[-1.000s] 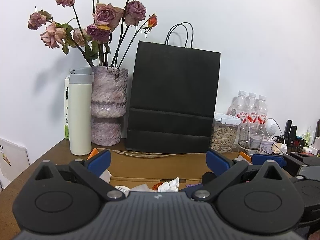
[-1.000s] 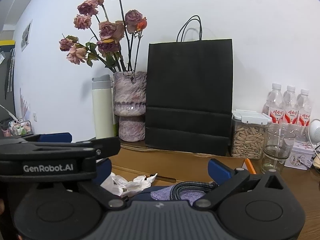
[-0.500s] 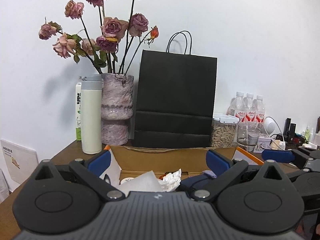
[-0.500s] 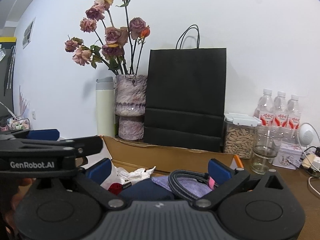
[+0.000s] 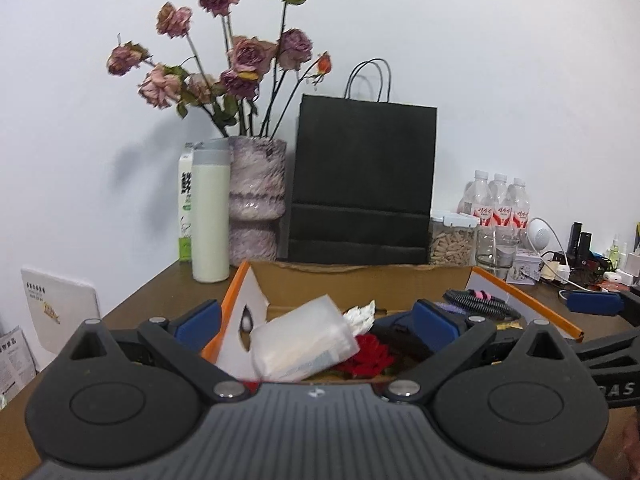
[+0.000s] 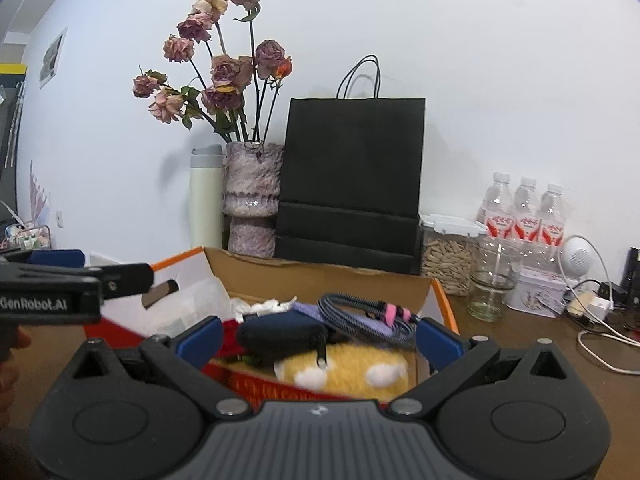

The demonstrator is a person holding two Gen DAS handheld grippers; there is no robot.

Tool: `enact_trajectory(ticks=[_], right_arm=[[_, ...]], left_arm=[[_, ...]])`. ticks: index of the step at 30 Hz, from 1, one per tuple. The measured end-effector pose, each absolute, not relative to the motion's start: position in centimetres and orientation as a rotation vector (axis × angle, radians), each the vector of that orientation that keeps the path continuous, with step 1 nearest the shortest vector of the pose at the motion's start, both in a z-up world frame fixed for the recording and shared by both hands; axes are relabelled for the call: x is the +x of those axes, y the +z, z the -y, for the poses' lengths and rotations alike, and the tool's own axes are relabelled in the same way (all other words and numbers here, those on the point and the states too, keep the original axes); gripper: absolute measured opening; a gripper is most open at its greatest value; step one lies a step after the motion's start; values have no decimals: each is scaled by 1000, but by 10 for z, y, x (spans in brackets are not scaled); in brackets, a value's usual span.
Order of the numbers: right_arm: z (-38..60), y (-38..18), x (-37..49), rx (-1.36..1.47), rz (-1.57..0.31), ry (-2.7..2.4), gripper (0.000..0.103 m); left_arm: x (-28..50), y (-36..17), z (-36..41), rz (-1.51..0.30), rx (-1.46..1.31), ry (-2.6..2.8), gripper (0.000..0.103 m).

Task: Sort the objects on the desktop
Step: 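Move the left tool toward the white bottle cap while the right approaches the white round cap, then grasp the black USB cable with the left tool while the right grasps the white round cap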

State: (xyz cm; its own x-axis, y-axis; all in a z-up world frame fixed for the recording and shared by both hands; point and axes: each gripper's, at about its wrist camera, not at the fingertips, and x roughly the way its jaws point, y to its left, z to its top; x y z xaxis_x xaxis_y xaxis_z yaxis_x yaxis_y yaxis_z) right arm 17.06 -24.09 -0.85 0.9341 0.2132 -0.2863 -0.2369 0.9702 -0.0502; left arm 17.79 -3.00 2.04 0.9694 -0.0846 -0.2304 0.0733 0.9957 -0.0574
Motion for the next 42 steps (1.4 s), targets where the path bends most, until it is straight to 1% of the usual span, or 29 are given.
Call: enact_trajectory(ticks=[5,11,20,24,26,28,29,31,34,36,39,41,42], right_arm=[[243,-20,159,-100,-342,217,103],[239,-30,150,-128,-397,218,103],[237,-42,153,-115,-484,223,103],[233,-44,159,-115,-525,242,102],[229,-45,164,-114,-550,253,98],[223,-45,169,-103,-575,266,92],[221,-46,172,-97,-584,270,91],[216,-46,179,-86,-605,279,83],[209,-49,186,-75,-633,291,74],[206,-51,189,-70,-652,296,72],[202,-53,190,-81,-664,294,58],[201,-54,189,-86,-659,301,53],[201,-54,188,-85,-655,308,47]], left_arm=[[177,13,18,-317,-57,-51,103],[171,4,6,-375,-53,-30,103],[176,-7,-9,-485,-51,7,103],[178,-10,-14,-507,-50,5,103],[179,-11,-16,-513,-45,1,103],[180,-12,-17,-523,-40,-3,103],[181,-12,-18,-528,-37,-5,103],[182,-13,-19,-535,-31,-11,103],[184,-15,-21,-547,-27,-22,103],[185,-16,-23,-557,-25,-27,103],[187,-18,-25,-568,-27,-30,103],[187,-19,-26,-581,-24,-34,103],[188,-20,-26,-587,-22,-36,103]])
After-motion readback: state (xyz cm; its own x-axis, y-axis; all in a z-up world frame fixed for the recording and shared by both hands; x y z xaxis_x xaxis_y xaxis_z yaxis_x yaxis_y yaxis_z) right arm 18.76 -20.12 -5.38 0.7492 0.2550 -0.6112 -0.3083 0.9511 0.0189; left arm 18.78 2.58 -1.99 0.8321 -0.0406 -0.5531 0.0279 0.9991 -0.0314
